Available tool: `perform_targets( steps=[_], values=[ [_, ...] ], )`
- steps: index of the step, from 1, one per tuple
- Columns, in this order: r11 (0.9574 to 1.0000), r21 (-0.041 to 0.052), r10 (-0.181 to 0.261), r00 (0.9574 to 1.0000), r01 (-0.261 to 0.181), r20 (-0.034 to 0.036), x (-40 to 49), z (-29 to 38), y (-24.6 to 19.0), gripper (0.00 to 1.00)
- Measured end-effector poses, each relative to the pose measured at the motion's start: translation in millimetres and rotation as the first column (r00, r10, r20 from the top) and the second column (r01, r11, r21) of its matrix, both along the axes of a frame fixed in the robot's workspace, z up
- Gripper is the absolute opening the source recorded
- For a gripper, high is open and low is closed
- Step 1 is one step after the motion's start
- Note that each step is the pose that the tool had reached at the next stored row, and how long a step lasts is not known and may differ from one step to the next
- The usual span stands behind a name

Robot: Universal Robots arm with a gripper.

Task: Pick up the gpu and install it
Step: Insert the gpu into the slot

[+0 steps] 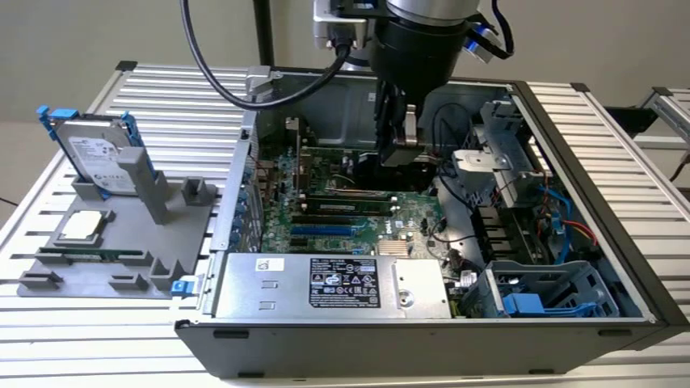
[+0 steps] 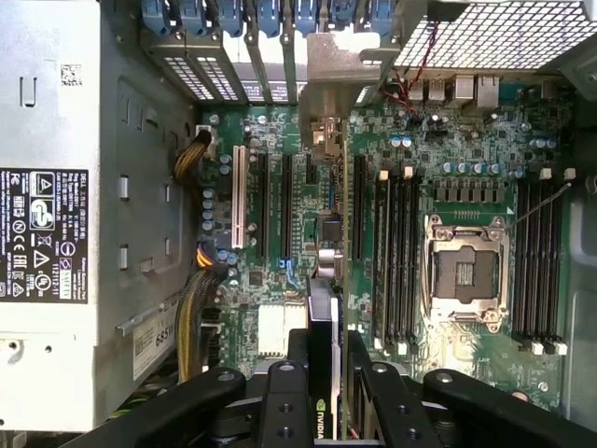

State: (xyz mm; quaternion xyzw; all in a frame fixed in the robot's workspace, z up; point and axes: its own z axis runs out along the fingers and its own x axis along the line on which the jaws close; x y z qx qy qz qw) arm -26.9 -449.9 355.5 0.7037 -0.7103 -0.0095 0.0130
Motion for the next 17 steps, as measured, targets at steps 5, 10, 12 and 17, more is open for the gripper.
perform_targets(
  steps=[5,10,12,17],
  values=[
    [1.0,0.0,0.0,1.0,0.0,0.0,0.0,-2.7,0.2,0.0],
    [1.0,0.0001,0.0,1.0,0.0,0.0,0.0,-5.3,0.3,0.0],
    [1.0,0.0,0.0,1.0,0.0,0.0,0.0,-6.2,0.3,0.0],
    [1.0,0.0,0.0,1.0,0.0,-0.0001,0.0,-8.6,0.4,0.0]
  ],
)
